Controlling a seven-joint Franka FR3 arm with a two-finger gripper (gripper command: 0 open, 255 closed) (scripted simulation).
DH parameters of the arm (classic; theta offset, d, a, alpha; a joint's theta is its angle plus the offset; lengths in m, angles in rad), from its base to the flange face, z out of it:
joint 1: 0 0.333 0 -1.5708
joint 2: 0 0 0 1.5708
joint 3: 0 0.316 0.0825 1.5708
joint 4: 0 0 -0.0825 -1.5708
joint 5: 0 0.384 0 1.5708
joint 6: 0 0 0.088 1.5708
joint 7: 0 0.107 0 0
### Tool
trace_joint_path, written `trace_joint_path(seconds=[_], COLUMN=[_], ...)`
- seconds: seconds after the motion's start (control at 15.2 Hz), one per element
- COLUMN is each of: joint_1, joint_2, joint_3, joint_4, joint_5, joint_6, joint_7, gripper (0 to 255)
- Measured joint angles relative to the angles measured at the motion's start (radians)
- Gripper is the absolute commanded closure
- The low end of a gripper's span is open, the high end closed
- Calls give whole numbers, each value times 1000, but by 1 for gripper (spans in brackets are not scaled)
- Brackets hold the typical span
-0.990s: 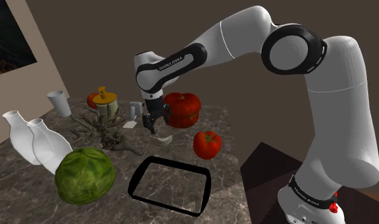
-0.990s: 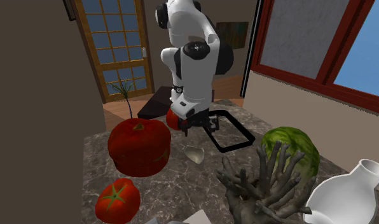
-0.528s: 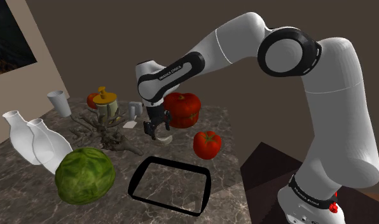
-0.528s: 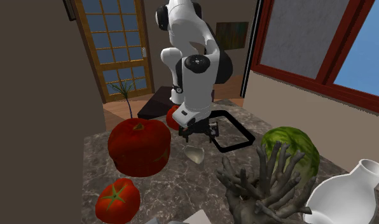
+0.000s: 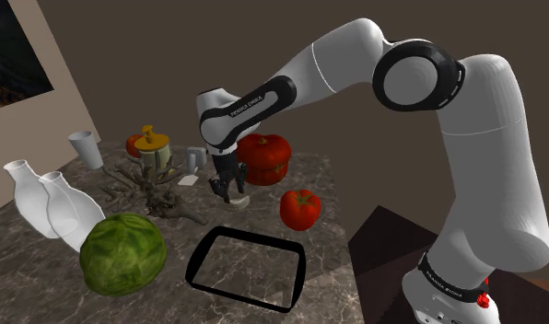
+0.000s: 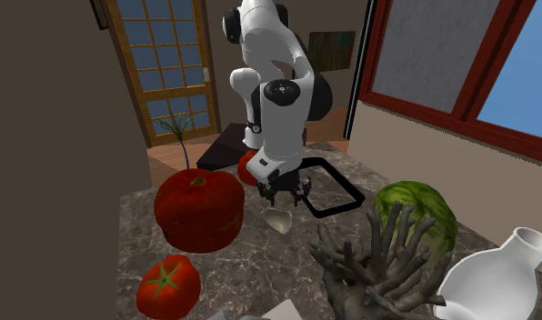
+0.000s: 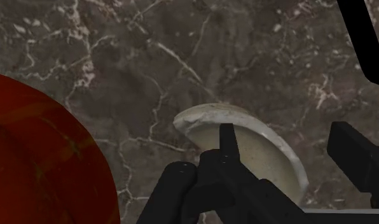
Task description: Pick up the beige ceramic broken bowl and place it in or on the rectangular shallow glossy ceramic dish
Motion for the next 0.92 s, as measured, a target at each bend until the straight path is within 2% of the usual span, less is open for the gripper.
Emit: trace_joint_path(seconds=[0.53,0.59,0.73,0.92], joint_1=[0,0,12,78], joint_2=[0,0,10,93], joint_3=[0,0,-6,-38], joint_4=[0,0,16,165], joint_5=[0,0,-13,-87], joint_6=[0,0,-1,-41], joint_7=[0,0,19,124], gripper=[255,0,0,0])
